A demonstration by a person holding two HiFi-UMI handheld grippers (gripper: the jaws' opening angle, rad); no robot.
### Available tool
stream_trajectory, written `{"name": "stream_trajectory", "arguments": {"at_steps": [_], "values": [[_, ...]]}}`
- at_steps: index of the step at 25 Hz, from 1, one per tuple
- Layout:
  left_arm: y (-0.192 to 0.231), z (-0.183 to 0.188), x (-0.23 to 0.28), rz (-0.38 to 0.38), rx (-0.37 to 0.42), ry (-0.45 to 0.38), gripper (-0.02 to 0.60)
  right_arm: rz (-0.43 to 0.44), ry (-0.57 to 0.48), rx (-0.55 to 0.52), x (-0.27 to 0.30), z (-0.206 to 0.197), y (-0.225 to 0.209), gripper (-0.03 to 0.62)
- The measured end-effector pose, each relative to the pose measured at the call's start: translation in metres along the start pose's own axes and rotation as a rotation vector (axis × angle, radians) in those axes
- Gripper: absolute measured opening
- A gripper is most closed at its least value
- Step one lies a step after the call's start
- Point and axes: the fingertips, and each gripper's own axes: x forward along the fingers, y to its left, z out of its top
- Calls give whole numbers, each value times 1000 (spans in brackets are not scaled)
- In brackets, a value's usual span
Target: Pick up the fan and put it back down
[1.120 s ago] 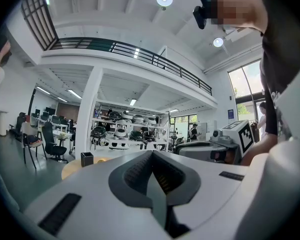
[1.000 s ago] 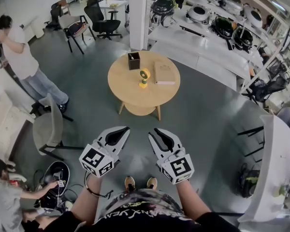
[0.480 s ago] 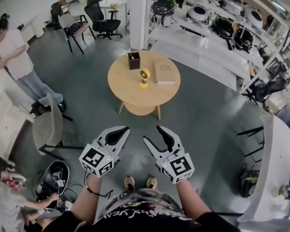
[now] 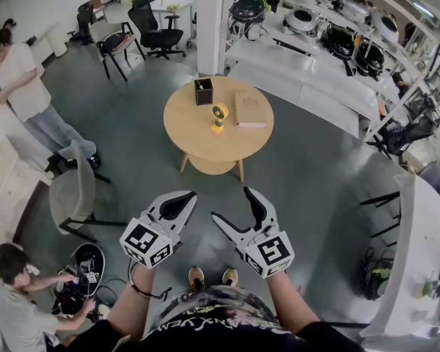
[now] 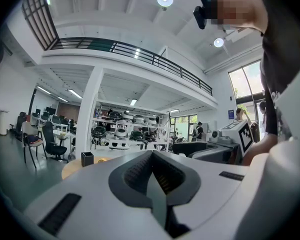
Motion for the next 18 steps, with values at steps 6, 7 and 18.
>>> {"name": "stream_trajectory", "arguments": {"at_steps": [6,7,18], "values": [[-2,-2,2,0,-2,1,17,2,4,14,0,-3,-2,508],[-1,-2,2,-1,-1,0,17,1,5,16,1,-4,-2,528],[-4,2,1,-3,2,-1,17,7,18,24,1,-5,-1,586]]}}
